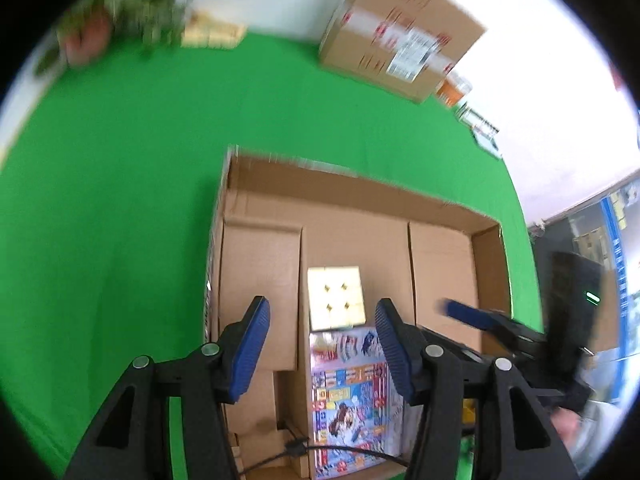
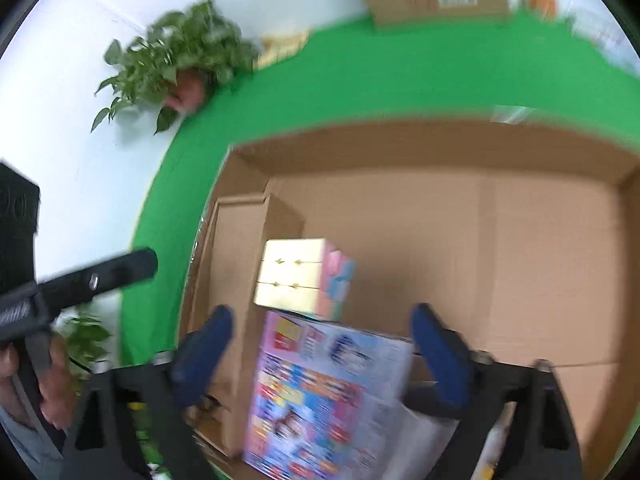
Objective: Organize rigid objects
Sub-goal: 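Lower the cube beside the game box and open the left tool, then withdraw the left tool from the box, then grasp the white spray bottle on the floor with the left tool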
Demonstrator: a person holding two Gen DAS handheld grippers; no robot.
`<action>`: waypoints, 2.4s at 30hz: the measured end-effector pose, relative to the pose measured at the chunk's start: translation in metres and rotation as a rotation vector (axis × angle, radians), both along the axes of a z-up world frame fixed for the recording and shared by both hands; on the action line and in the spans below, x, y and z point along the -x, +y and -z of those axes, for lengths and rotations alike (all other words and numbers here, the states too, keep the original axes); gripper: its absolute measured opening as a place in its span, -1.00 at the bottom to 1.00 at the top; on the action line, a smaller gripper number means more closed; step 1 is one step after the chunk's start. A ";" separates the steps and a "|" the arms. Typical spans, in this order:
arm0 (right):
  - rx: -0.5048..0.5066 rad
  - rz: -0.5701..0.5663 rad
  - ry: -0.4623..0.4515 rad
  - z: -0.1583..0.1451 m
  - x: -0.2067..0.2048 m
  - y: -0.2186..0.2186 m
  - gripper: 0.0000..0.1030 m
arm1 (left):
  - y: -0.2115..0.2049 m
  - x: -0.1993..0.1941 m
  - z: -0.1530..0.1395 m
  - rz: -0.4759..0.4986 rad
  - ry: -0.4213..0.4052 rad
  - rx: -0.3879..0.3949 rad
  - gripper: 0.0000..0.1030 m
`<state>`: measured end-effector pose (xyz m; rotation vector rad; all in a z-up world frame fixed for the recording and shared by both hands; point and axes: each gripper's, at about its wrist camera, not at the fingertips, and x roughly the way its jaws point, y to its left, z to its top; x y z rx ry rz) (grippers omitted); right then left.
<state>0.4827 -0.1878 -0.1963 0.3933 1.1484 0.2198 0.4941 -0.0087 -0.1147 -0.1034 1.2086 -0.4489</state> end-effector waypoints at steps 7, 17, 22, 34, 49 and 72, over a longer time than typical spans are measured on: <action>0.237 0.086 -0.076 -0.068 0.104 -0.036 0.99 | -0.027 0.065 -0.044 -0.013 -0.198 -0.114 0.57; 0.130 0.131 -0.191 -0.139 0.236 -0.089 0.83 | -0.054 0.168 -0.079 0.029 -0.228 -0.109 -0.95; 0.154 0.230 -0.252 -0.155 0.298 -0.126 0.99 | -0.059 0.212 -0.101 -0.004 -0.301 -0.101 0.86; 0.201 0.243 0.289 0.035 0.389 -0.204 0.59 | -0.075 0.305 -0.038 0.039 -0.031 -0.192 0.85; 0.155 0.081 0.217 0.075 0.460 -0.208 -0.19 | -0.087 0.348 -0.013 0.046 0.095 -0.119 0.85; -0.051 0.059 0.227 0.071 0.490 -0.144 0.43 | -0.205 0.351 0.166 0.227 0.550 0.057 0.31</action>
